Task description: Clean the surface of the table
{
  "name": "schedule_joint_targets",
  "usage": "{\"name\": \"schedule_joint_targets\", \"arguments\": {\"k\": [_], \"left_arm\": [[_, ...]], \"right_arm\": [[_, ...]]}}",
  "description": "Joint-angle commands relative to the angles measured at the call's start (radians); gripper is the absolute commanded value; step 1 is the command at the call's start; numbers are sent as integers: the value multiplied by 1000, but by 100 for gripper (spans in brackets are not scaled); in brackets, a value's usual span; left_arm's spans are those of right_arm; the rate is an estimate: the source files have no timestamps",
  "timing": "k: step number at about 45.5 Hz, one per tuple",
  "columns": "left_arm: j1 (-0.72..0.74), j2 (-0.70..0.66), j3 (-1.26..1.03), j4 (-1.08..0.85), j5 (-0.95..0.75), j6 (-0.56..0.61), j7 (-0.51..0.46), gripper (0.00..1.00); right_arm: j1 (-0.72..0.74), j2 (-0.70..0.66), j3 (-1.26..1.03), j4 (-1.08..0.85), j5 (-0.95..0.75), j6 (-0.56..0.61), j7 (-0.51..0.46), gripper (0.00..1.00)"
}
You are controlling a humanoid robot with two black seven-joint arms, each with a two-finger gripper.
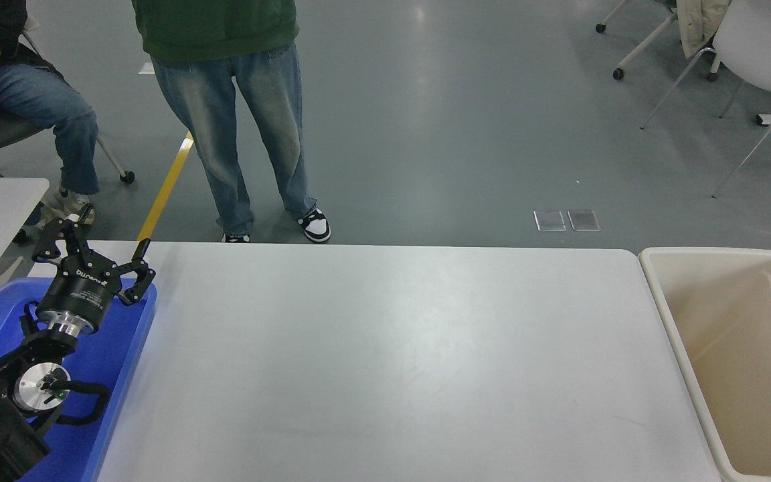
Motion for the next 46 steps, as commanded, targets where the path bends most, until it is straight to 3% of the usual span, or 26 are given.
{"name": "schedule_joint_targets", "arguments": {"k": [1, 19, 26, 34, 40, 46], "left_arm": [[2, 0, 0, 0, 0, 5, -2, 100], [2, 0, 0, 0, 0, 6, -2, 100], [2, 0, 0, 0, 0, 6, -2, 100], [2, 1, 0, 0, 0, 6, -2, 100], [2, 0, 0, 0, 0, 6, -2, 100], [2, 0, 0, 0, 0, 6, -2, 100]], "right_arm": [[-27, -14, 1, -12, 134, -1, 0, 100], [16, -63, 26, 20, 148, 9, 3, 100], [0, -126, 205, 239, 216, 24, 10, 100], [-164, -166, 587, 532, 295, 70, 13, 100], [-198, -184, 618, 629, 310, 216, 7, 100], [-219, -172, 619, 704, 312, 271, 7, 100]]}}
